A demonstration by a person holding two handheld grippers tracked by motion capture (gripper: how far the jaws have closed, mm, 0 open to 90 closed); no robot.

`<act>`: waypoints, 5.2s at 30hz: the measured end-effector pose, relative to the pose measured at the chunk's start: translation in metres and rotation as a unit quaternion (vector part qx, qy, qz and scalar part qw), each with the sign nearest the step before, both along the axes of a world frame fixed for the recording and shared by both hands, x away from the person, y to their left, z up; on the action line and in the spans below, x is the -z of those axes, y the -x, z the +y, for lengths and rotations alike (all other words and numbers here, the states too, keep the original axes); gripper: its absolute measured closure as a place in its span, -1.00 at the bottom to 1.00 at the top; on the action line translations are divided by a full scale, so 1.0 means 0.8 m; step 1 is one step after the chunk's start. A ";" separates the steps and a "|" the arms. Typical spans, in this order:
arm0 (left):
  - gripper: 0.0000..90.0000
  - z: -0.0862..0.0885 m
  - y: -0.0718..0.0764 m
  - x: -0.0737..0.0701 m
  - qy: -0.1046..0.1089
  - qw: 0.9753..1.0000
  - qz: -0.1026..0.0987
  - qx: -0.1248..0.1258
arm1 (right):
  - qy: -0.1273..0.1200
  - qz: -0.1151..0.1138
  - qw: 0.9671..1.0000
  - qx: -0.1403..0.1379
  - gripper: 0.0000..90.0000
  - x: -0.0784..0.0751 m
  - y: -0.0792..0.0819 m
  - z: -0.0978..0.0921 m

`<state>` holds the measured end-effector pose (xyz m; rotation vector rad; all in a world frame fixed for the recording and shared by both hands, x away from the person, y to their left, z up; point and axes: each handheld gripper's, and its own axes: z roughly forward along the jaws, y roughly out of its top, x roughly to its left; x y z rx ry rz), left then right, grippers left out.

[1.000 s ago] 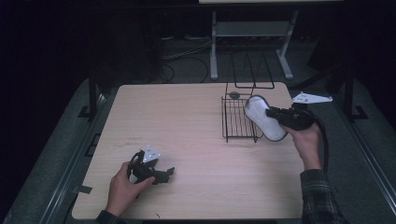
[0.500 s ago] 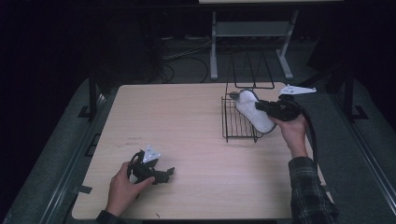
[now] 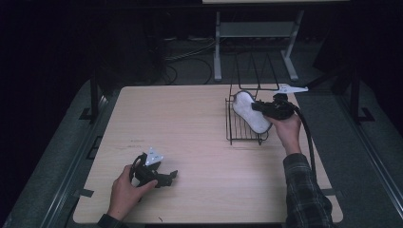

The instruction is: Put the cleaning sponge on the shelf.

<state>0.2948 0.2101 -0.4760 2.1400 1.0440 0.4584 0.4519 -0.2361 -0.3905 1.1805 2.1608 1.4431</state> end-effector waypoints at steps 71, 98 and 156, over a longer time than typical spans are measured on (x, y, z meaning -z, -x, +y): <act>-0.72 0.000 0.000 0.000 0.000 1.000 0.000 0.000 | 0.086 0.032 0.996 0.018 0.99 0.039 0.023 -0.018; -0.72 0.000 0.000 0.000 0.000 1.000 0.000 0.000 | 0.117 0.039 0.992 -0.020 1.00 0.058 0.052 0.008; -0.72 0.000 0.000 0.000 0.001 1.000 -0.002 0.000 | 0.116 0.046 0.990 0.064 -0.46 0.065 0.205 -0.055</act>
